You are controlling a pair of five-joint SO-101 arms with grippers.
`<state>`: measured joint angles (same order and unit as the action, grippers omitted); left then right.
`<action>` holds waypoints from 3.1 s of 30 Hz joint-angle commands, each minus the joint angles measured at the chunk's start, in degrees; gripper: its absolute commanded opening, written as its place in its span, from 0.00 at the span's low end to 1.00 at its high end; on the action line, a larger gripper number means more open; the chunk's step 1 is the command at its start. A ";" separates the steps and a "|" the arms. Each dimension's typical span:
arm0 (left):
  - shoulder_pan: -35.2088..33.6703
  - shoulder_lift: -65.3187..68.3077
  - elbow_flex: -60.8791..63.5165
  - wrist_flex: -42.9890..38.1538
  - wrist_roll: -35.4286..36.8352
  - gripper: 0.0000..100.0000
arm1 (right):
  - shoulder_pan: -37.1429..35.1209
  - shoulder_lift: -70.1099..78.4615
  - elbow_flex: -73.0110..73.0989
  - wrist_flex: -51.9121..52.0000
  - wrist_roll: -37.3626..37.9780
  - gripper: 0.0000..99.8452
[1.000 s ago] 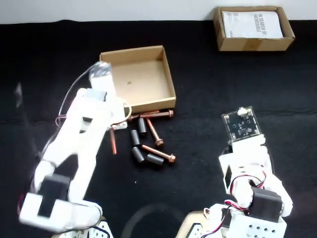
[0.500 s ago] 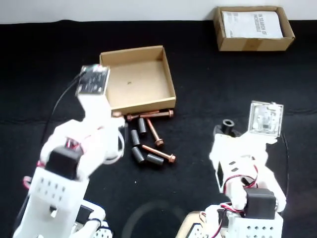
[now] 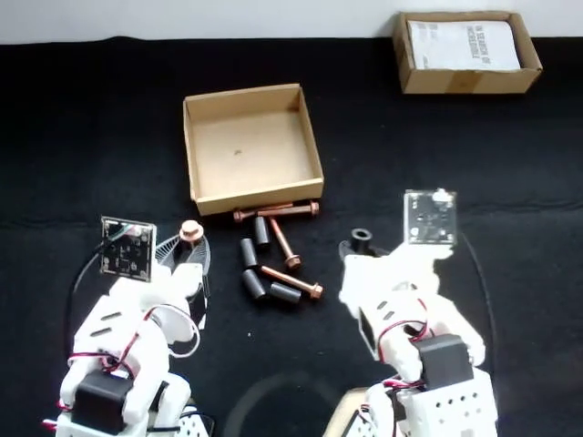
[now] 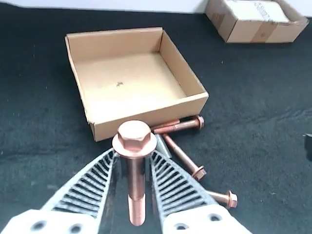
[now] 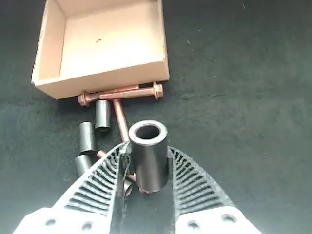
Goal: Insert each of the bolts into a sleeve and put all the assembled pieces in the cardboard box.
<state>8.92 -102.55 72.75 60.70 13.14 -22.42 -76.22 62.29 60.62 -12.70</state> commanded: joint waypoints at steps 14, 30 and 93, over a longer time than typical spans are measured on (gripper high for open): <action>-0.13 -0.57 18.68 -41.41 -0.18 0.01 | -12.62 -0.48 30.29 -55.16 5.10 0.01; 21.49 17.71 -0.13 -36.22 0.26 0.01 | -13.76 -0.57 33.45 -59.21 4.75 0.01; 20.62 30.29 -9.54 -17.49 -2.20 0.40 | -10.77 -0.48 21.58 -45.67 4.75 0.01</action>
<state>29.05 -71.52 63.78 42.59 11.03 -34.20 -76.04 87.78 14.90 -8.04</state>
